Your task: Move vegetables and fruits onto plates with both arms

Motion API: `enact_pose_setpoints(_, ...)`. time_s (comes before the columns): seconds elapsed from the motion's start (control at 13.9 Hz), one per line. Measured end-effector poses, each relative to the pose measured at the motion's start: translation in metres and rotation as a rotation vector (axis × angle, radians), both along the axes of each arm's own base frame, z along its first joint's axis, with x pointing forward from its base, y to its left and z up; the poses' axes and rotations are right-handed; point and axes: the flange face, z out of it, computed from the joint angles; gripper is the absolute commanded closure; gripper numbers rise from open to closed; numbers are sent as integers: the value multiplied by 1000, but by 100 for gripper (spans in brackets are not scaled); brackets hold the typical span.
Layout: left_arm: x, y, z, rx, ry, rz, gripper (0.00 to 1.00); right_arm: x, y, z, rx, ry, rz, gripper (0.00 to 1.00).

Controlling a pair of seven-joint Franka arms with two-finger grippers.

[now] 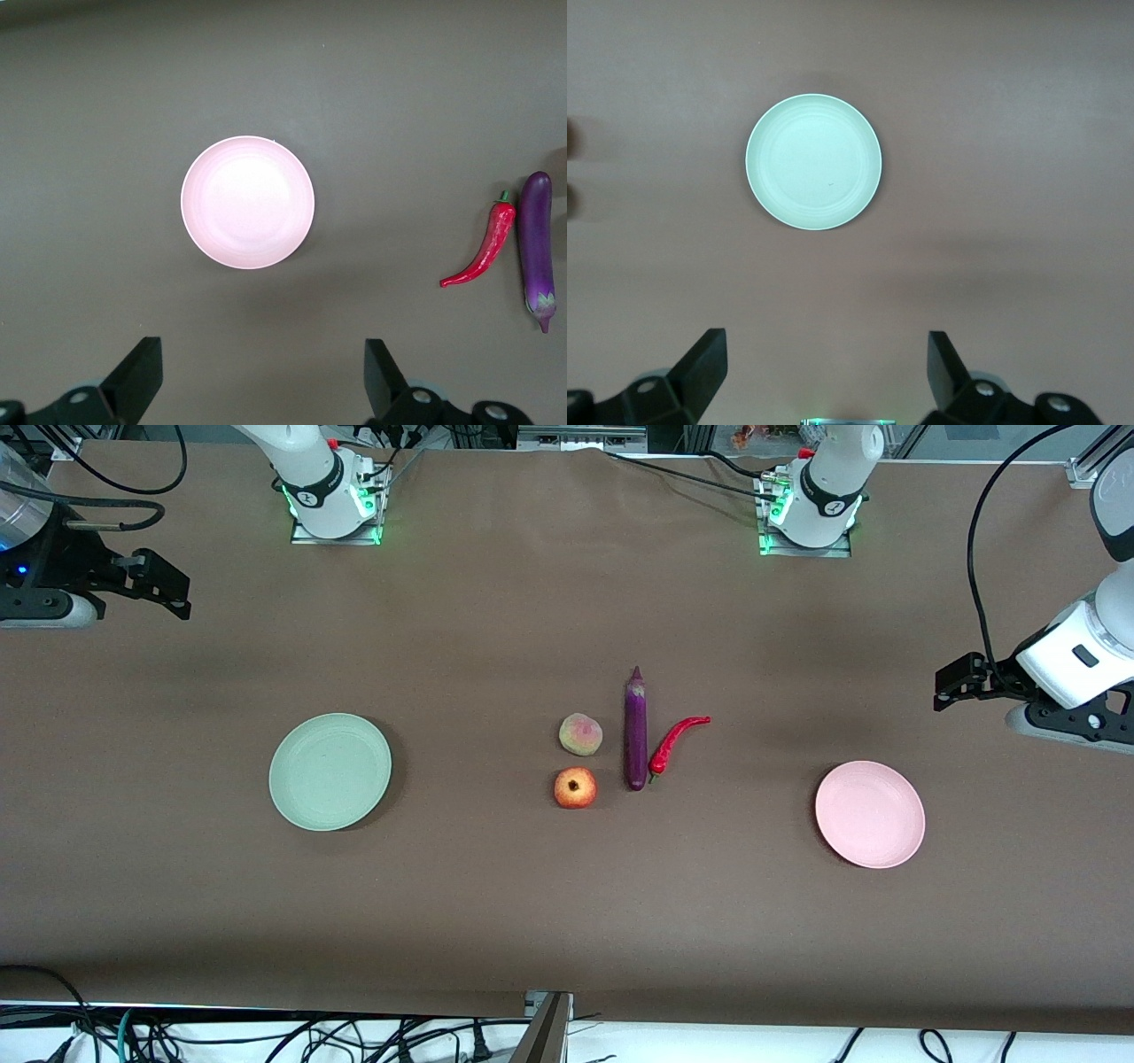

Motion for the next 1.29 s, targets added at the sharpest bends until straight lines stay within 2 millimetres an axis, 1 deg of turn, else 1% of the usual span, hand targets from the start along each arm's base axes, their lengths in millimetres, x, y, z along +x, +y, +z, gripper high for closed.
enact_pose_setpoints(0.5, 0, 0, 0, 0, 0, 0, 0, -2, 1, 1, 31, 5, -1, 0)
enact_pose_setpoints(0.72, 0, 0, 0, 0, 0, 0, 0, -4, -7, 7, 62, 7, -19, 0)
enact_pose_setpoints(0.93, 0, -1, 0, 0, 1, -1, 0, -10, -5, 14, 68, 3, -14, 0)
enact_pose_setpoints(1.29, 0, -1, 0, 0, 3, -1, 0, -11, 2, 13, 73, 5, -2, 0)
